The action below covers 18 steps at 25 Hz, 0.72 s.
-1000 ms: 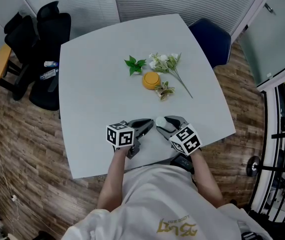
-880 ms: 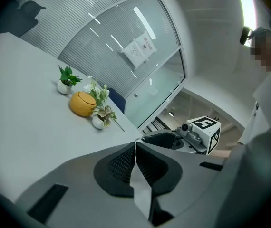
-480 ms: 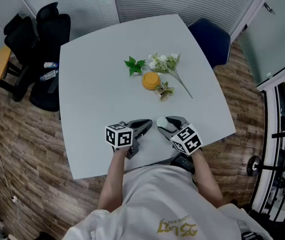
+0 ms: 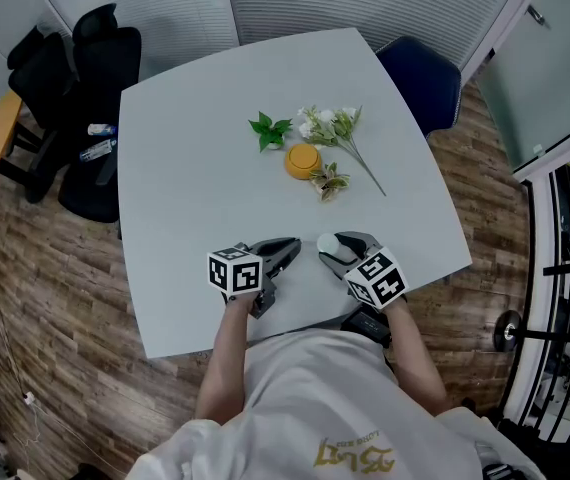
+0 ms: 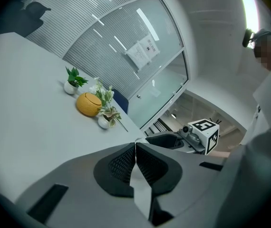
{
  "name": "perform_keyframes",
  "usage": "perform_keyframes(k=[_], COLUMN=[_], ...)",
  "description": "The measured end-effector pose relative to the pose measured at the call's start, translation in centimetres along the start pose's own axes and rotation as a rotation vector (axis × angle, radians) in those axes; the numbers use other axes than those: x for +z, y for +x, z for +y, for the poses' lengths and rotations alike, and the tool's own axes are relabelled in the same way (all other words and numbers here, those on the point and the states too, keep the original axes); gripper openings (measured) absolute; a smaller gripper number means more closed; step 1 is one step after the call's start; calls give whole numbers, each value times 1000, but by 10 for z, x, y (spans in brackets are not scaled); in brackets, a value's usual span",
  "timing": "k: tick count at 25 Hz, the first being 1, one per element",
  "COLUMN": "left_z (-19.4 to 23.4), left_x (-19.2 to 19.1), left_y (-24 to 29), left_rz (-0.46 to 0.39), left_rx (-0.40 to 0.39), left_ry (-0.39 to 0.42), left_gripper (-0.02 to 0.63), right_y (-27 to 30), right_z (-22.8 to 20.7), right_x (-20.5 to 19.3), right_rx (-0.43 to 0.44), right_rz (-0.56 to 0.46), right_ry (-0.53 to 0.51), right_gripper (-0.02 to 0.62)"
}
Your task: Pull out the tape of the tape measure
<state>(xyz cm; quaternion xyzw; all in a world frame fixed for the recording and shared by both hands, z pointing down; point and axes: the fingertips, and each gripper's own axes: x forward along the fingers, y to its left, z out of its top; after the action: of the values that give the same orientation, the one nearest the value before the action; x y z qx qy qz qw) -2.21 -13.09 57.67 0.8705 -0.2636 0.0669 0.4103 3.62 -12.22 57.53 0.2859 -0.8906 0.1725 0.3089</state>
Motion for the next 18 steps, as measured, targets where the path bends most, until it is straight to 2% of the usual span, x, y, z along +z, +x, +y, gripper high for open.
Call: perform_keyframes(k=[18], left_z=[13], left_x=[1], left_y=[-9], left_rz=[-9], left_rx=[23], left_ry=[-22], left_gripper=[9], right_y=[2], right_z=[-4], right_x=[-3], right_rx=[-11], right_rz=[19], right_ry=[19], right_gripper=[225])
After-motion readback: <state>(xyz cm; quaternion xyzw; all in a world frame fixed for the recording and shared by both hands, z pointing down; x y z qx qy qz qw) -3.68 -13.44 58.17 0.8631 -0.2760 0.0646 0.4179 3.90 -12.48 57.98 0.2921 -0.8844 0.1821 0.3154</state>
